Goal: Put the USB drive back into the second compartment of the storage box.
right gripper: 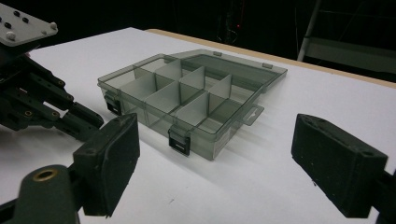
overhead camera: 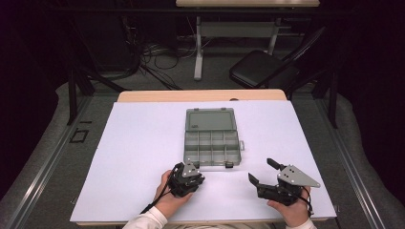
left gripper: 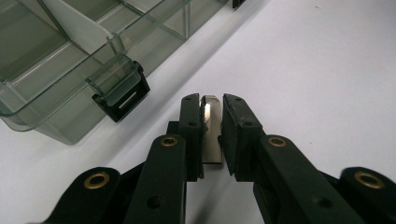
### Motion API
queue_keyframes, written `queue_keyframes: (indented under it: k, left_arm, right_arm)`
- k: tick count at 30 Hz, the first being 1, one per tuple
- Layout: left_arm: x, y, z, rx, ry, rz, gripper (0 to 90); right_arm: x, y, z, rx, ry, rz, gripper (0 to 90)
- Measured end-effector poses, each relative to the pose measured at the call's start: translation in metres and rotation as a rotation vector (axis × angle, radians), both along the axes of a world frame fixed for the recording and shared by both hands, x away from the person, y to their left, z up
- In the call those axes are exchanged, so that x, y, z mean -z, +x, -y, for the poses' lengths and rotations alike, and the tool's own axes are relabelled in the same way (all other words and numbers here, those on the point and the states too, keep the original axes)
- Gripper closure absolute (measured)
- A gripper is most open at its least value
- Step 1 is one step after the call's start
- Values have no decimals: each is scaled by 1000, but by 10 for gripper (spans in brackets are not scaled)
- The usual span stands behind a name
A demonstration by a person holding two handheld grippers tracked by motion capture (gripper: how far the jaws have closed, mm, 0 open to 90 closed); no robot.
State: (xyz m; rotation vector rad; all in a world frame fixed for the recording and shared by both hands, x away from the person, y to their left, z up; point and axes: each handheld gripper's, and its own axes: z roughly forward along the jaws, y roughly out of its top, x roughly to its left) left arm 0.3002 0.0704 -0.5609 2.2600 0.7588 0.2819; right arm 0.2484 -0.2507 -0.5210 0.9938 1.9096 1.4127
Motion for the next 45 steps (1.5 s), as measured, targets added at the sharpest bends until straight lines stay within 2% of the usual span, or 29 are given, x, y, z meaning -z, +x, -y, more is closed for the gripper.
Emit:
queue_keyframes:
  k: [18,31,45]
  left_arm:
    - [-1,1,0,1,3,-3,795]
    - [-5,0,-3,-14,-35,-8,796]
    - [-14,0,-10,-37,-93,22,796]
  right_arm:
    - [0,0,0,0,2,-2,151]
    - [0,0,0,-2,1,-1,151]
    - [0,0,1,-1,0,-1,151]
